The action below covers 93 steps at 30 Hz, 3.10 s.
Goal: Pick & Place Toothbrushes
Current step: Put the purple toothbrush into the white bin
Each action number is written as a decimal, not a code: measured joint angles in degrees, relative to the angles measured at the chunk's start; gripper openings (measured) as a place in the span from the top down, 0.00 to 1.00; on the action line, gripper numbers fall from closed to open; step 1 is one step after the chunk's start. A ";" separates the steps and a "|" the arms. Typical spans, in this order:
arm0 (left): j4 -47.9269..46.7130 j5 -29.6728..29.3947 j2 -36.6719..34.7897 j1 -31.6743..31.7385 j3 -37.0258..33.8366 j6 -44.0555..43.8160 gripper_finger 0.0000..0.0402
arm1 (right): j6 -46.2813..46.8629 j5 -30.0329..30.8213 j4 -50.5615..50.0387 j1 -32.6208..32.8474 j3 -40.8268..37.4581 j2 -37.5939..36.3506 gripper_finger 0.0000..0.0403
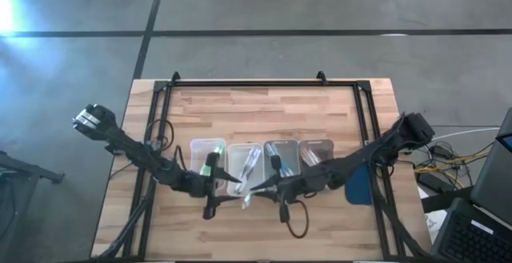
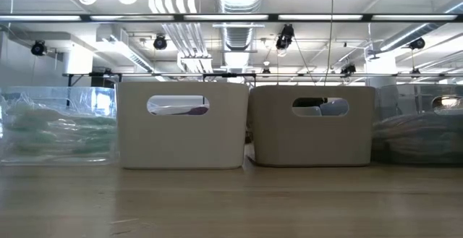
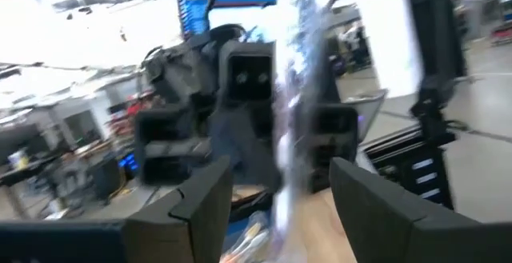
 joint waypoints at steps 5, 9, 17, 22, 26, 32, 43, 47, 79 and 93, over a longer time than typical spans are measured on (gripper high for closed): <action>-0.64 1.18 0.60 0.09 0.83 0.17 0.47 | -0.97 1.33 0.14 -0.18 2.29 2.44 0.94; -0.73 1.20 2.05 0.10 2.08 0.36 0.47 | -1.76 1.58 0.39 -0.35 3.85 4.04 0.94; -0.86 1.17 5.18 0.20 5.18 2.26 0.48 | -2.09 2.85 -0.99 -0.44 4.11 4.33 0.94; -0.77 1.13 6.83 0.20 6.78 2.24 0.48 | -1.62 2.83 -1.08 -0.88 3.84 4.33 0.94; -0.95 1.03 8.19 0.20 7.65 3.28 0.51 | -1.46 2.82 -1.14 -0.96 3.82 4.33 0.94; -0.84 0.98 8.52 0.20 8.28 3.51 0.61 | -0.91 2.65 -1.26 -0.92 3.77 4.33 0.94; -0.84 0.66 8.46 0.22 8.25 2.90 0.81 | -0.89 2.56 -2.19 -0.90 3.75 4.24 0.94; -0.84 0.67 8.44 0.22 8.25 2.49 0.87 | -0.88 2.52 -2.38 -0.90 3.75 4.24 0.94; -2.99 -1.18 8.39 0.11 8.14 1.17 0.93 | 0.93 3.89 -21.55 -0.92 3.71 -5.82 0.64; -4.64 -13.07 8.39 0.57 8.74 0.45 0.94 | 14.57 22.84 -62.66 -1.89 3.71 -29.79 0.60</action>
